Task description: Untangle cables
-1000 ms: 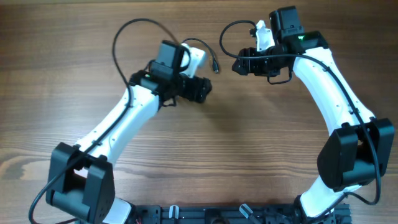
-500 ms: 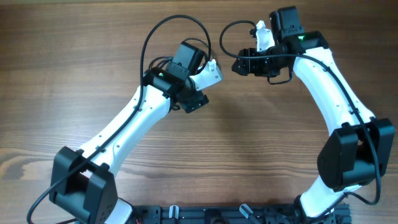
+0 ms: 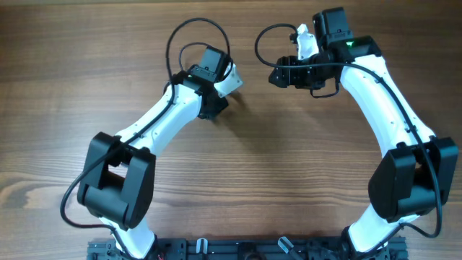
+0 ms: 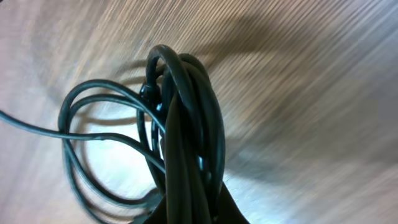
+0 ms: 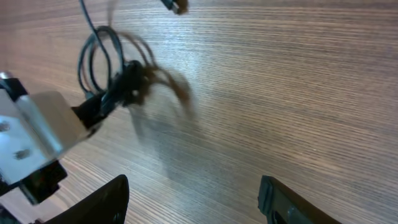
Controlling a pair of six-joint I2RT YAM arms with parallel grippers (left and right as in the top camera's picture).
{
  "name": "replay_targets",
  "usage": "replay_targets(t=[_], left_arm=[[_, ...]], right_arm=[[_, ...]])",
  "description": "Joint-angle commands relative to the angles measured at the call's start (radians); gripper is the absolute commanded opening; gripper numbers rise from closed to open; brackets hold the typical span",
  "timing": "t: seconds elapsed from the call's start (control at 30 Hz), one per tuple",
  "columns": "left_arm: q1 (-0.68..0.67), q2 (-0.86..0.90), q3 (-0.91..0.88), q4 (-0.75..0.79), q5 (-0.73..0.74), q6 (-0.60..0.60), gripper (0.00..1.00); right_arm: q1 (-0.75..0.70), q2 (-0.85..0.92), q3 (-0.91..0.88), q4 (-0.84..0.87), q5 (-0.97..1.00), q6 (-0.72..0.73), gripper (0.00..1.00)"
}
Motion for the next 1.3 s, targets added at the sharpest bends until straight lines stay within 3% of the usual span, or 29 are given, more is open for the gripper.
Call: replay_targets(t=[0.0, 0.1, 0.13, 0.23, 0.4, 0.53, 0.6, 0.67, 0.7, 0.77, 0.87, 1.03, 1.27], left_arm=[[0.085, -0.117, 0.014, 0.004, 0.448, -0.21, 0.04], [0.25, -0.134, 0.014, 0.0, 1.036, -0.321, 0.04], [0.288, -0.134, 0.014, 0.003, 1.146, -0.321, 0.04], [0.364, -0.134, 0.014, 0.038, 1.385, -0.356, 0.04], [0.391, -0.134, 0.014, 0.03, 1.615, -0.405, 0.04], [0.393, -0.134, 0.014, 0.029, 1.636, -0.553, 0.04], [0.393, -0.134, 0.014, 0.029, 1.632, -0.553, 0.04], [0.393, -0.134, 0.014, 0.025, 1.584, -0.569, 0.04], [0.393, -0.134, 0.014, 0.027, 1.516, -0.609, 0.04], [0.39, -0.134, 0.014, 0.087, 1.262, -0.904, 0.04], [0.374, -0.134, 0.014, 0.21, 1.246, -1.029, 0.04], [0.341, -0.134, 0.014, 0.296, 1.262, -1.077, 0.04], [0.306, -0.134, 0.014, 0.348, 1.299, -1.084, 0.04]], right_arm=[[0.003, -0.023, 0.019, 0.02, -0.171, -0.081, 0.68], [0.013, -0.06, 0.019, 0.047, -0.256, -0.105, 0.68], [0.024, -0.074, 0.019, 0.075, -0.282, -0.108, 0.68], [0.107, -0.119, 0.052, 0.161, -0.306, -0.106, 0.68], [0.247, -0.127, 0.12, 0.152, -0.046, -0.126, 0.68], [0.227, -0.127, 0.12, 0.109, -0.004, -0.163, 0.67], [0.224, -0.129, 0.12, 0.097, 0.002, -0.178, 0.67], [0.211, -0.133, 0.12, 0.092, 0.003, -0.169, 0.6], [0.209, -0.134, 0.12, 0.088, 0.063, -0.088, 0.57], [0.209, -0.134, 0.12, 0.06, 0.193, 0.121, 0.48], [0.211, -0.134, 0.12, 0.013, 0.192, 0.248, 0.27], [0.211, -0.128, 0.119, -0.087, 0.2, 0.3, 0.11], [0.211, -0.121, 0.118, -0.114, 0.2, 0.317, 0.09]])
